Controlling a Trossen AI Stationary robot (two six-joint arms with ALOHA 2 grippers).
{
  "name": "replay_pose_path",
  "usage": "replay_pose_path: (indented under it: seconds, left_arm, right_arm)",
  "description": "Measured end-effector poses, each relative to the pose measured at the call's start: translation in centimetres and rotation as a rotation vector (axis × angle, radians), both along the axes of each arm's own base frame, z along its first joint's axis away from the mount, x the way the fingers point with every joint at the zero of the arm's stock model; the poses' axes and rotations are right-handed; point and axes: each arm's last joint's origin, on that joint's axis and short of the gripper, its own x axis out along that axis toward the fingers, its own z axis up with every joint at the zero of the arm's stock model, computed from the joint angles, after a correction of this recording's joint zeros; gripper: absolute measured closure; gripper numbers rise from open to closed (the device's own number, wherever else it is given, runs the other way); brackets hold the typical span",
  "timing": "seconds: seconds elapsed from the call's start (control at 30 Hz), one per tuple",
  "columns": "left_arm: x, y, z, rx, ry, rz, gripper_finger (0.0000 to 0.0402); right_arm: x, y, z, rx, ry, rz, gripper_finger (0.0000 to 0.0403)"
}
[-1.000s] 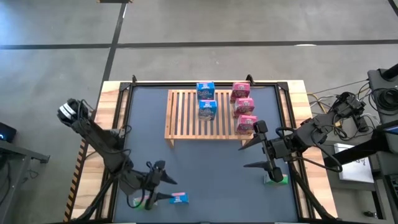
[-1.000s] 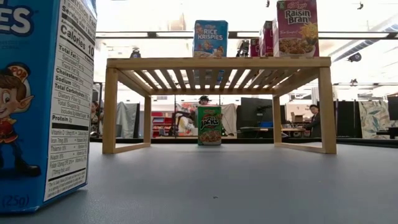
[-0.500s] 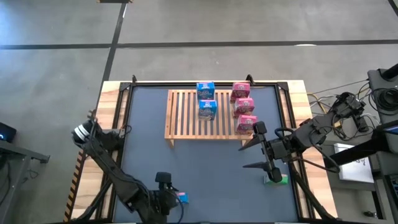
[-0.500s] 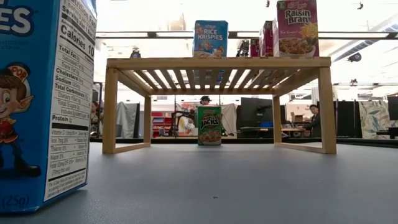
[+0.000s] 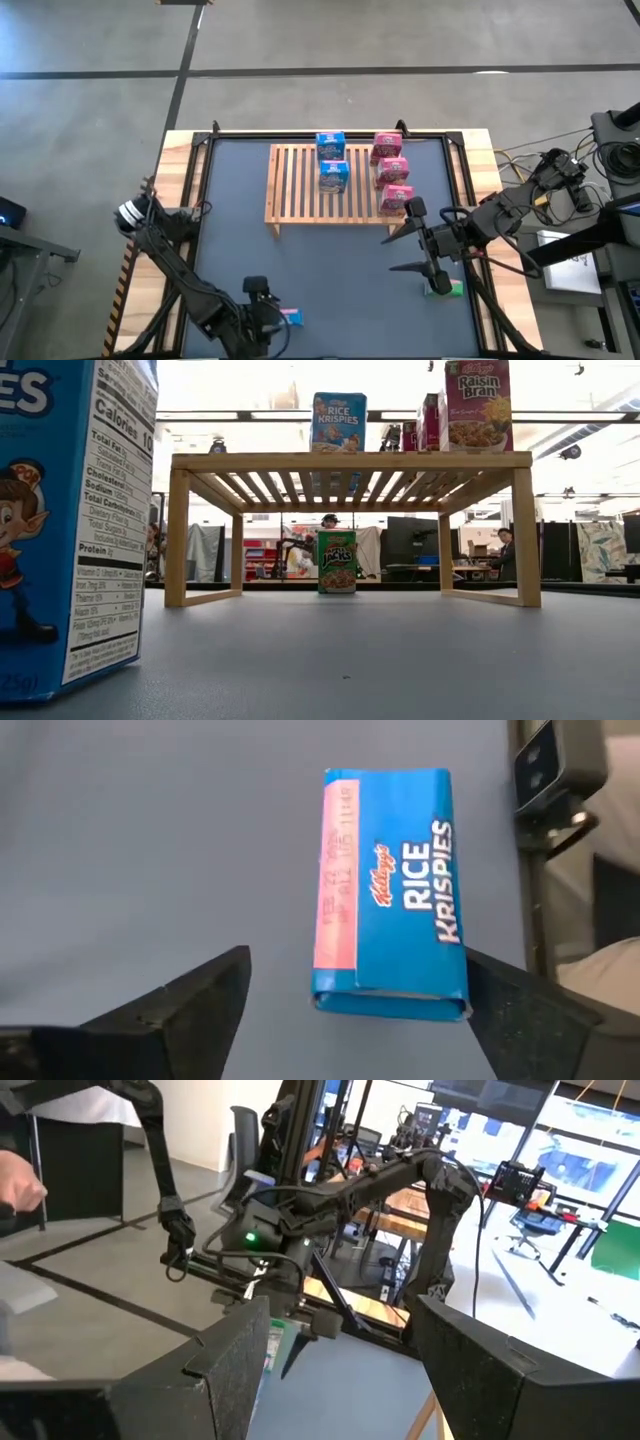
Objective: Stack cereal on shelf
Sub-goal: Put the blue cereal box on the shelf
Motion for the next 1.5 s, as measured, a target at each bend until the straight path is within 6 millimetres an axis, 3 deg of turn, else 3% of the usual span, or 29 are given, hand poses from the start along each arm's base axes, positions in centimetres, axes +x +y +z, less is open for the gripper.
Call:
replay_pose_path:
  seconds: [0.17,0.37,0.97,1.23,1.5]
  left_arm:
    - [-0.6,0.4,-0.8,-0.108,-0.092,-0.014,0.0072]
    - [-1.2,1.1,-2.5,-0.166,-0.122,-0.02,0.0097]
    - [-1.4,1.3,-2.8,-0.161,-0.128,-0.036,0.0256]
    - [-1.6,2.4,-0.1,-0.096,-0.23,-0.081,0.0264]
    - [-1.1,7.1,4.9,0.014,-0.37,-0.115,0.0264]
  right_arm:
    - [0.0,0.0,0.0,0.001,0.0,0.0,0.0167]
    - [0.0,0.0,0.0,0.002,-0.001,0.0,0.0167]
    - [0.0,0.0,0.0,0.003,-0.005,0.0,0.0167]
    - [0.0,0.0,0.0,-0.009,-0.009,0.0,0.0167]
    - [0.0,0.0,0.1,-0.013,-0.017,0.001,0.0167]
